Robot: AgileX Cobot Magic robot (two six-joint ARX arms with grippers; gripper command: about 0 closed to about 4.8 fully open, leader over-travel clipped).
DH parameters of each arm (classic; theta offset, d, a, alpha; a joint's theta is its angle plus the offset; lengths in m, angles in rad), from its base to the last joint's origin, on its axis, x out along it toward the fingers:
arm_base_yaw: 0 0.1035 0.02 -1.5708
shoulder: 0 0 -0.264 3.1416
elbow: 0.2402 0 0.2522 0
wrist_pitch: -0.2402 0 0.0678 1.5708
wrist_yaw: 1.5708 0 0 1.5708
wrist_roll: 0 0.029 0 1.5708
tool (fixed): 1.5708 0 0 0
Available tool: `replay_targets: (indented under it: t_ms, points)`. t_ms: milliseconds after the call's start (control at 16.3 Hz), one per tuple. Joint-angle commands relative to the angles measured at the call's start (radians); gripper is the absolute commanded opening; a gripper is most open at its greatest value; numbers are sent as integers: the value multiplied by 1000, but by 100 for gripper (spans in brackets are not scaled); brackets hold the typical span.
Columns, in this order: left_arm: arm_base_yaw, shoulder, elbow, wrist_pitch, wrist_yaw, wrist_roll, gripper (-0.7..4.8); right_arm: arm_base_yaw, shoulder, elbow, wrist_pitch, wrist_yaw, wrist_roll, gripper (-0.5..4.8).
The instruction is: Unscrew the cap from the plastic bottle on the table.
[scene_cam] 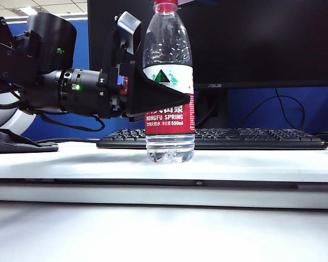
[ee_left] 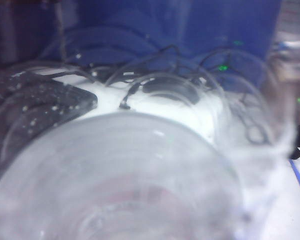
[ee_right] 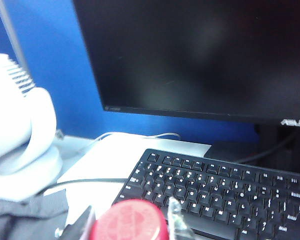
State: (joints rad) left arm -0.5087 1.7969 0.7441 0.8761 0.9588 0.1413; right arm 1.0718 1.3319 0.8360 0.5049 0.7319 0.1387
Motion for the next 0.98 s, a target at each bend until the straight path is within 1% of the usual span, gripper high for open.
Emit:
replay_targets:
  t_ms: [61, 184, 306, 428, 489, 551, 612, 673, 734, 795, 918, 979]
  points:
    - [0, 6, -4, -52, 7, 0, 299, -14, -39, 3, -87, -105, -40, 136]
    - [0, 6, -4, -52, 7, 0, 299, -35, -73, 3, -155, -131, -42, 136]
    - [0, 6, -4, -52, 7, 0, 299, -54, -100, 2, -190, -171, -50, 136]
    - [0, 6, -4, -52, 7, 0, 299, -92, -124, 1, -227, -259, -69, 136]
    - [0, 6, -4, -52, 7, 0, 299, -116, -129, 1, -241, -330, -72, 136]
    - [0, 6, -4, -52, 7, 0, 299, -172, -133, 1, -260, -475, -72, 136]
    - [0, 6, -4, -52, 7, 0, 299, -198, -133, 1, -266, -538, -72, 136]
    - [0, 6, -4, -52, 7, 0, 299, -242, -133, 1, -281, -637, -72, 136]
    - [0, 6, -4, -52, 7, 0, 299, -277, -133, 1, -293, -709, -73, 136]
    - [0, 6, -4, -52, 7, 0, 299, -341, -133, 1, -305, -835, -72, 136]
    - [0, 6, -4, -53, 7, 0, 299, -403, -133, 2, -316, -973, -72, 136]
    - [0, 6, -4, -53, 7, 0, 299, -454, -133, 2, -324, -1118, -81, 136]
